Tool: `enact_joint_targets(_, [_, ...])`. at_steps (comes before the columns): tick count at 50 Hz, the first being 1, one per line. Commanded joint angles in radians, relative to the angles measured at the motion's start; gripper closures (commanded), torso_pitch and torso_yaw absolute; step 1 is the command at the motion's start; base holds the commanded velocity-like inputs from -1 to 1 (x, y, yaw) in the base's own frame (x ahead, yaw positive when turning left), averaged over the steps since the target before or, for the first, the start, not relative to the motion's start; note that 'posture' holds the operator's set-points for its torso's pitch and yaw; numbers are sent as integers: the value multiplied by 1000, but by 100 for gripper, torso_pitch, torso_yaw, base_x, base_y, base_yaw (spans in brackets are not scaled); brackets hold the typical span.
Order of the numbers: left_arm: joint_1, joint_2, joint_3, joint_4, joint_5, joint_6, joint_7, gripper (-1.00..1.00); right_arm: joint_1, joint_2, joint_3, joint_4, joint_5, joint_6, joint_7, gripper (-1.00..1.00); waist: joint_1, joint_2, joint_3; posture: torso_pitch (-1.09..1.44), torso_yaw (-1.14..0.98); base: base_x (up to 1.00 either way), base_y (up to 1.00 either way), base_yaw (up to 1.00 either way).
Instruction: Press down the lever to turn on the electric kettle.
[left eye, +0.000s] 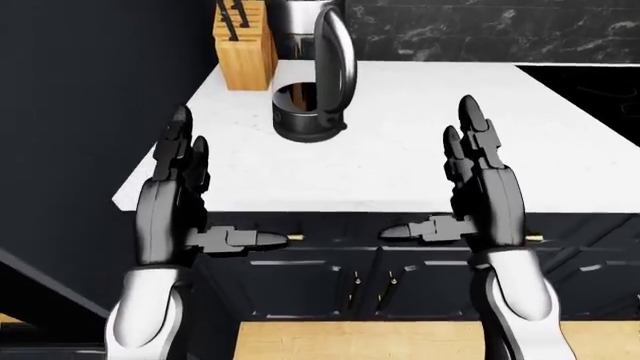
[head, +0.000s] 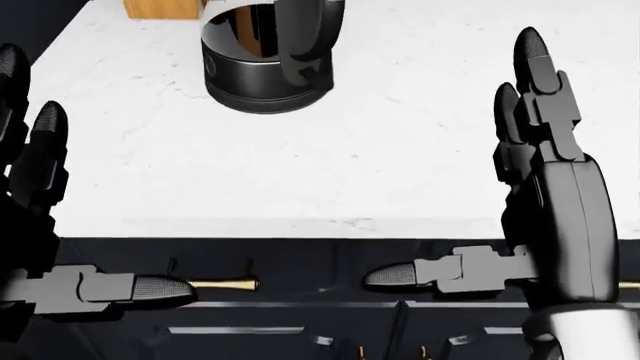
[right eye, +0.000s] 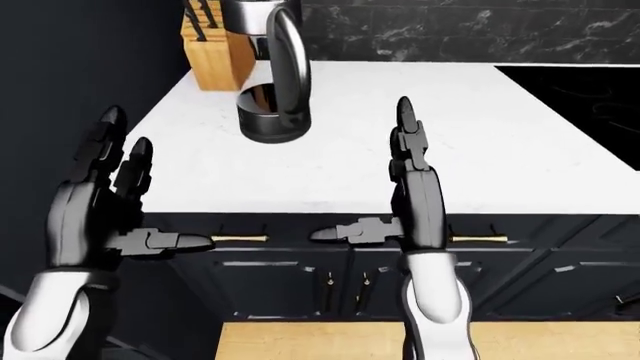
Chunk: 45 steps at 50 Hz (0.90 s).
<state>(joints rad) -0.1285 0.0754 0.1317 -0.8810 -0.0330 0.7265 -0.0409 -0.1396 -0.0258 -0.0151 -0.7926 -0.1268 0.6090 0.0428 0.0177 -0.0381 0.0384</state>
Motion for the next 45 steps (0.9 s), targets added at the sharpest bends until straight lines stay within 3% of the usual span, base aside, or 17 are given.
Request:
enact_joint_targets(1, [-30,7,4,-42,-4,-9,-1,-100,-24,-3,-6,-38,3,-13,-8,-100,0,10,-20,0,0,0,0,0])
enact_joint_targets(10, [-64,17,10,-84,-10,51,5,-100,-37,-10,4,-78,-9,25,-5,-100,-12,37,-35,0,0,0,0,0])
enact_joint_targets(45, [-109,35,27,-105,-28,103,13,-100,-84,-12,4,-57,-20,38,4,-100,-15,38,-40,0,0,0,0,0])
